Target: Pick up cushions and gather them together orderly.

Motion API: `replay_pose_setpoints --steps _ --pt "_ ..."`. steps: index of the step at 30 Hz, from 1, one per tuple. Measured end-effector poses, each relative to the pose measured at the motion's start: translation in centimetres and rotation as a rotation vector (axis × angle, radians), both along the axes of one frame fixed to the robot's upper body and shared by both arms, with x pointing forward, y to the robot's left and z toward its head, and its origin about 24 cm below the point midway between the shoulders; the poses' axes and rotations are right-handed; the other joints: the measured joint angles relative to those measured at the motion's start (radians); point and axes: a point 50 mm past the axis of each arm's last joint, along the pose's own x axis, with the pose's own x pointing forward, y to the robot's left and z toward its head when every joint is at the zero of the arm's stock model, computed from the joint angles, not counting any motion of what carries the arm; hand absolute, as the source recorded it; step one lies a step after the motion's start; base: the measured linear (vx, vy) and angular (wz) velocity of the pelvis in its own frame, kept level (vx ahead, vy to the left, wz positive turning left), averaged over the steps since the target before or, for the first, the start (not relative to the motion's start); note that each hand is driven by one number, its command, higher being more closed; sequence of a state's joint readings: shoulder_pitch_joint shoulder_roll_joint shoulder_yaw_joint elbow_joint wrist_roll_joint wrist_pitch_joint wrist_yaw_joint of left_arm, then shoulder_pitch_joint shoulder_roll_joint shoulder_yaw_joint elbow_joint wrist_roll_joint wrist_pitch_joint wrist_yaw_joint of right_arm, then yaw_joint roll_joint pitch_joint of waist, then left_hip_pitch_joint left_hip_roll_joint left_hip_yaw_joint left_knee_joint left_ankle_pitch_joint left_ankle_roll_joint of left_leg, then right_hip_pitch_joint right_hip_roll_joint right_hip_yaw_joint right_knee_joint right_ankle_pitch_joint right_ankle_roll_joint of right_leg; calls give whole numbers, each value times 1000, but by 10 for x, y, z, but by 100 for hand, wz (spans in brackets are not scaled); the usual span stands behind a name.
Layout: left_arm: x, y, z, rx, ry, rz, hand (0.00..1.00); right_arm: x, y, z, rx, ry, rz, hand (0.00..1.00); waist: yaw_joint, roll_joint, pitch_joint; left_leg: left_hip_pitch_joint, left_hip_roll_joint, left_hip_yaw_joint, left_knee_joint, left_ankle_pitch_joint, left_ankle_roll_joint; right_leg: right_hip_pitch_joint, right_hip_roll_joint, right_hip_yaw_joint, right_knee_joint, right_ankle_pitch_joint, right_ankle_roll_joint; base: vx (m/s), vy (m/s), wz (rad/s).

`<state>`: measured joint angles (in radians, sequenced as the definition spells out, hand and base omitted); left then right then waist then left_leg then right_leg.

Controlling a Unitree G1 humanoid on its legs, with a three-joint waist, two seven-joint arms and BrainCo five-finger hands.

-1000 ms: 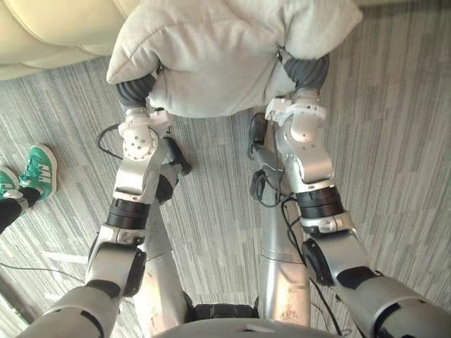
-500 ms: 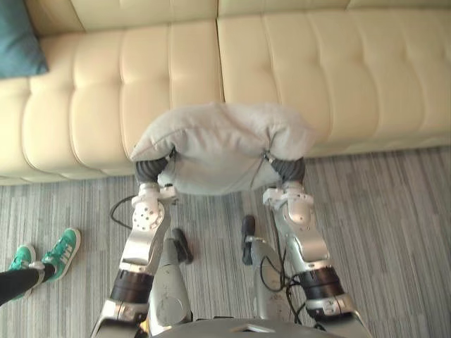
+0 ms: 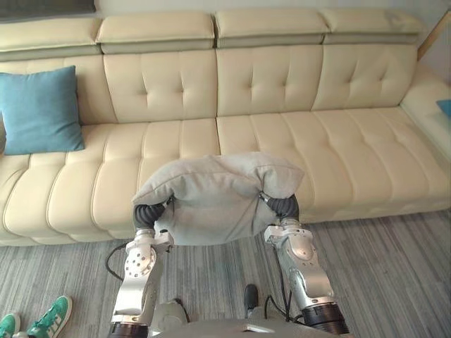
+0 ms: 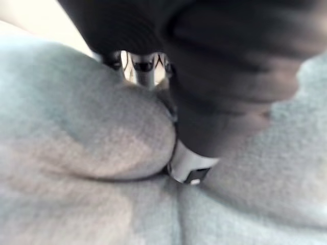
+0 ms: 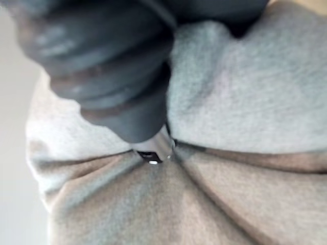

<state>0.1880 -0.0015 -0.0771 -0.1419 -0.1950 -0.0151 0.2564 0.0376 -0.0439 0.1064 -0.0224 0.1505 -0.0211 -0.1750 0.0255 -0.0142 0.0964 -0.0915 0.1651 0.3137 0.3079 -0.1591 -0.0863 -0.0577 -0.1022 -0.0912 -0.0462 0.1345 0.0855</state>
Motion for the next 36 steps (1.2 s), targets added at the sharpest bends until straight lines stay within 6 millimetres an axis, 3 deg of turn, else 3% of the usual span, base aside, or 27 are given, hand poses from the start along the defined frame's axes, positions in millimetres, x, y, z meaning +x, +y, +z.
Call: replay_pose_setpoints --steps 13,19,27,36 --pt "-16 7 -6 5 40 22 100 -12 7 -16 35 65 25 100 8 -9 -19 4 -19 -14 28 -42 6 -12 -15 29 37 -19 -9 -49 35 -4" --pt "-18 7 -7 4 42 16 100 -14 6 -15 0 60 24 100 15 -8 -18 -88 13 -14 139 -86 20 -54 -1 35 36 -3 -10 -21 35 -6" --pt "-20 9 -2 6 23 24 100 -13 7 -9 -6 36 25 100 31 -9 -18 -99 20 -8 186 -124 28 -52 0 53 40 5 1 1 30 -4" --pt "-20 9 -1 9 21 23 100 -12 7 -8 -23 29 27 100 29 -9 1 -104 33 14 240 -179 35 -86 5 81 102 -13 -7 -22 30 -12"
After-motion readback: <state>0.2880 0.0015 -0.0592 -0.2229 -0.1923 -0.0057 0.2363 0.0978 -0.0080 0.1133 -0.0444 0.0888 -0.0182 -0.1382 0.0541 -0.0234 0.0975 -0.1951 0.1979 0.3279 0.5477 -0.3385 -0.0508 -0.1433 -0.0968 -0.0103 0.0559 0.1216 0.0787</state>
